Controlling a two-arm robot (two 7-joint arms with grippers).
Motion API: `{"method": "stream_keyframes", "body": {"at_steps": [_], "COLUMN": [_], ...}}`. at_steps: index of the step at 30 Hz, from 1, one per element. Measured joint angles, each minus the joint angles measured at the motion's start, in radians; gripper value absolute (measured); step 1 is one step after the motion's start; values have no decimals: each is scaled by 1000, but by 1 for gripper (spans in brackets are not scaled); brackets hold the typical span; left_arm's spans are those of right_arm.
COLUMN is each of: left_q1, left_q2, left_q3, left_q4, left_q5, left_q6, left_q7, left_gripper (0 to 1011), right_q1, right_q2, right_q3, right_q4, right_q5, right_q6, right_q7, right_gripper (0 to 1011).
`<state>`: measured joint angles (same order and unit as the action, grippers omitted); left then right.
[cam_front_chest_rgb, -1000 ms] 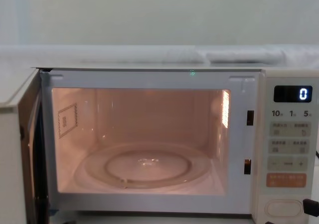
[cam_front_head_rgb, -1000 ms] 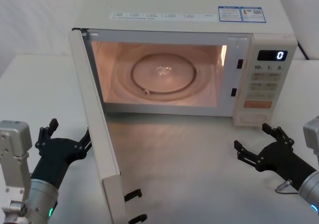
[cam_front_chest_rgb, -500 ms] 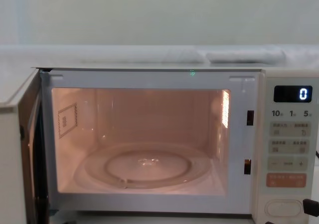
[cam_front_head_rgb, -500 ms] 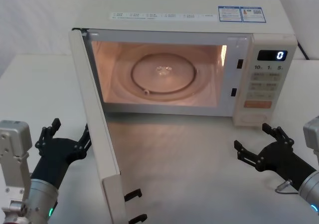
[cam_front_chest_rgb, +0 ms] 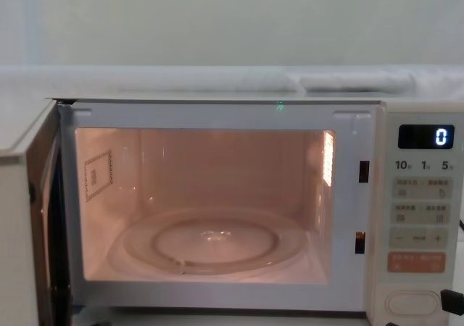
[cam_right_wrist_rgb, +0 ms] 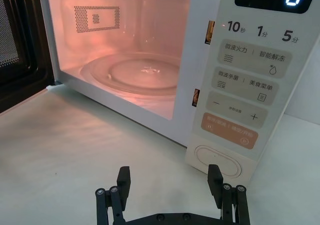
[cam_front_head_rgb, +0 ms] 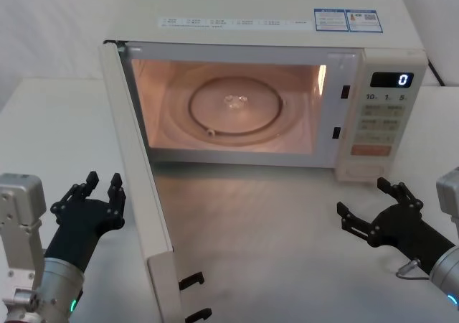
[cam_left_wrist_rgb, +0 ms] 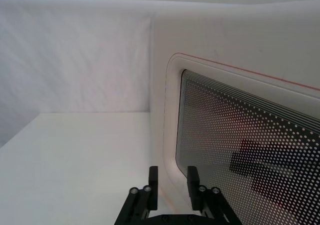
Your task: Press the button to open the microwave door with one hand; close the microwave door with the other hand.
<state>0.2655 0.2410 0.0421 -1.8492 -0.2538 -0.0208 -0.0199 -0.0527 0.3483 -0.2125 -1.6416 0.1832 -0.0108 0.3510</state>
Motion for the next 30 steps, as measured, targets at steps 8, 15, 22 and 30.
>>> {"method": "stream_keyframes", "body": {"at_steps": [8, 15, 22, 30], "left_q1": [0, 0, 0, 3], "left_q2": [0, 0, 0, -1], "left_q3": [0, 0, 0, -13], "left_q4": [0, 0, 0, 0], "left_q5": [0, 0, 0, -6], "left_q6": [0, 0, 0, 0], "left_q7": [0, 0, 0, -27], "left_gripper": [139, 0, 0, 0], "right_q1": [0, 0, 0, 0], "right_q2": [0, 0, 0, 0], "right_q3": [0, 0, 0, 0], "right_q4": [0, 0, 0, 0], "right_q5": [0, 0, 0, 0], "right_q6": [0, 0, 0, 0], "right_q7": [0, 0, 0, 0], "right_gripper": [1000, 1000, 1000, 1000]}}
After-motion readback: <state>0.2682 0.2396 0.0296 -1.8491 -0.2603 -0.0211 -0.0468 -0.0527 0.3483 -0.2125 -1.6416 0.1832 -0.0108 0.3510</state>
